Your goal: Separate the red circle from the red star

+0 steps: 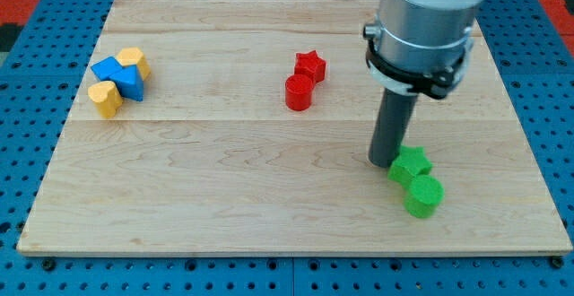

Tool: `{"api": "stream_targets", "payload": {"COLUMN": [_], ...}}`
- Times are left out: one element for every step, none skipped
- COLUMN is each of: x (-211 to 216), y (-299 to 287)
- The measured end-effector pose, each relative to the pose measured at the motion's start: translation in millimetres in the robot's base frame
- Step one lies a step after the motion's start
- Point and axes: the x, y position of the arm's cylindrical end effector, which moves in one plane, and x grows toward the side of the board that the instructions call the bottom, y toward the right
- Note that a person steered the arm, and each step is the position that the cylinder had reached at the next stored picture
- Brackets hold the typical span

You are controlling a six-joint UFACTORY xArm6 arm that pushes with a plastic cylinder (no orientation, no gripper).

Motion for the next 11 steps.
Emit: {"api": "stream_targets", "payload": {"x": [-20, -77, -151, -214, -226, -179, -132, -110, -76, -40, -54], "y": [-9, -2, -11, -38, -92, -123, -123, -107, -74, -57, -71]}}
